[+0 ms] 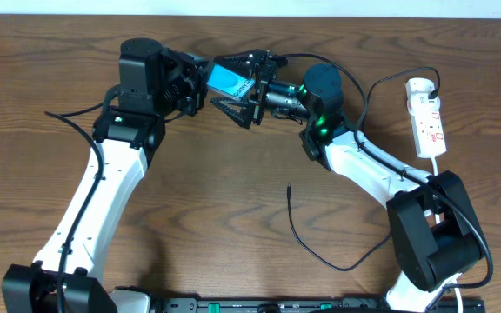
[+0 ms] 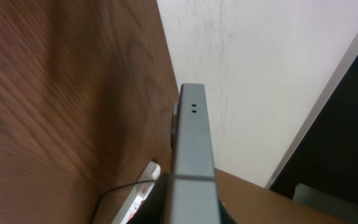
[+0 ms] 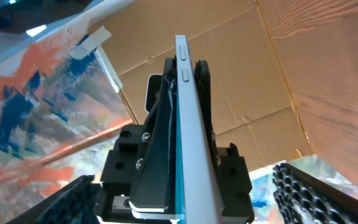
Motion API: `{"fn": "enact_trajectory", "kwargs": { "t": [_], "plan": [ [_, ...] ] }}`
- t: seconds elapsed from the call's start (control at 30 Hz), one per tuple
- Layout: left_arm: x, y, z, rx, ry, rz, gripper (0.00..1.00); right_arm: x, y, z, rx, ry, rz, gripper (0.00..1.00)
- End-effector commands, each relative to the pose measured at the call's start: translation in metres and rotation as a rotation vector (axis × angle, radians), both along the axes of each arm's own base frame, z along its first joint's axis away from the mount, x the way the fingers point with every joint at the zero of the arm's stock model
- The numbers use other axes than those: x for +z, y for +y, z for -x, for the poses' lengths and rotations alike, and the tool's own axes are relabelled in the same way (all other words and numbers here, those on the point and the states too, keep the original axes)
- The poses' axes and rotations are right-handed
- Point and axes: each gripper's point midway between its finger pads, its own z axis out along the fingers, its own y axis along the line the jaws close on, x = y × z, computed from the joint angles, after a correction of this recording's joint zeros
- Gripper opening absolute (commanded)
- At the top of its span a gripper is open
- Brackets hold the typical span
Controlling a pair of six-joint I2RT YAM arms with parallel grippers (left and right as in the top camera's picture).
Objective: Plug charger to phone and switch on socket
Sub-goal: 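Open the right gripper and move it toward the black cable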
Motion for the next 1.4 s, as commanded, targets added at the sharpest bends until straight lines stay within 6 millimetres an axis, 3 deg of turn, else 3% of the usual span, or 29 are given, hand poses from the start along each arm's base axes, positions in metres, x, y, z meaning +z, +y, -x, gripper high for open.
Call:
{"fn": "enact_trajectory", "kwargs": {
  "t": [0.0, 0.2, 0.33, 0.57, 0.83, 1.0, 1.17, 1.37],
  "plan": [
    [0.000, 0.020, -0.003, 0.020, -0.010, -0.021, 0.07, 0.007, 0.003, 0.003, 0.008, -0.044, -0.001, 0.98],
    [-0.013, 0.057, 0.002, 0.043, 0.058, -0.018, 0.07, 0.005, -0.003, -0.002, -0.006, -0.106, 0.023, 0.99],
    [-0.012, 0.073, 0.003, 0.036, 0.058, 0.002, 0.07, -0.008, -0.007, -0.002, 0.013, -0.123, 0.073, 0.99],
    [-0.010, 0.083, 0.008, -0.006, 0.051, 0.029, 0.07, -0.032, -0.019, -0.008, 0.015, -0.129, 0.160, 0.99],
    [-0.004, 0.068, 0.017, -0.142, 0.001, 0.028, 0.08, -0.066, -0.030, -0.007, 0.041, -0.197, 0.299, 0.99],
    [0.000, 0.059, 0.024, -0.226, -0.038, 0.026, 0.07, -0.108, -0.038, 0.009, 0.111, -0.191, 0.442, 0.99],
    [-0.003, 0.057, 0.028, -0.252, -0.035, 0.014, 0.07, -0.157, -0.058, 0.024, 0.143, -0.147, 0.650, 0.99],
    [-0.004, 0.057, 0.028, -0.268, -0.053, -0.011, 0.07, -0.183, -0.075, 0.032, 0.151, -0.117, 0.787, 0.99]
  ]
}}
